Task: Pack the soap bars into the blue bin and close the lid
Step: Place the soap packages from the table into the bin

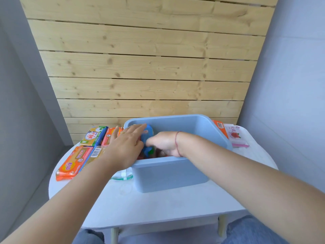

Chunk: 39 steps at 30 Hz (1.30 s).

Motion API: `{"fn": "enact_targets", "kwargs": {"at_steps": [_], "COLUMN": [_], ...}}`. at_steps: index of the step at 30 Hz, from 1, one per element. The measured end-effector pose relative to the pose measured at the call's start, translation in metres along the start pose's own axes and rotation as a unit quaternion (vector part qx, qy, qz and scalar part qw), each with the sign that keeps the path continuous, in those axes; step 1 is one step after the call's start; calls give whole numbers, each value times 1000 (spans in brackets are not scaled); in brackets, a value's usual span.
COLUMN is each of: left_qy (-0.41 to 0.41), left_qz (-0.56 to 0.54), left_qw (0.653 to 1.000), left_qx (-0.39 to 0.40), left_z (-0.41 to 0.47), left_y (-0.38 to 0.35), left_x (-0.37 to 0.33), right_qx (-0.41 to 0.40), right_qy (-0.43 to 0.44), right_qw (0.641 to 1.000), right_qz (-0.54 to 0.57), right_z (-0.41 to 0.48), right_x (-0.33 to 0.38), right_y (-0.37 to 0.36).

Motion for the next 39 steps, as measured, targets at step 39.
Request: {"fn": "enact_targets", "kwargs": {"at_steps": [39], "left_qy": [-219], "left_qz": [70], "left_qw": [970], "left_qx": [81], "left_z": [-12], "left_y": [-76], "left_x": [-182], "right_qx": [-515], "right_qy": [-72], "right_qw": [852], "right_qz": [70], "right_z": [-40], "right_x": [-224], "right_y": [295]}}
Point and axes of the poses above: each hand's wrist, its own z-axis towards the middle knuckle, its own y-axis out of the back of the hand, x = y × z, the point moved 8 cm from there along z, towards the middle knuckle, and after that the axes turned 11 degrees about y, right-handed, at the moved point
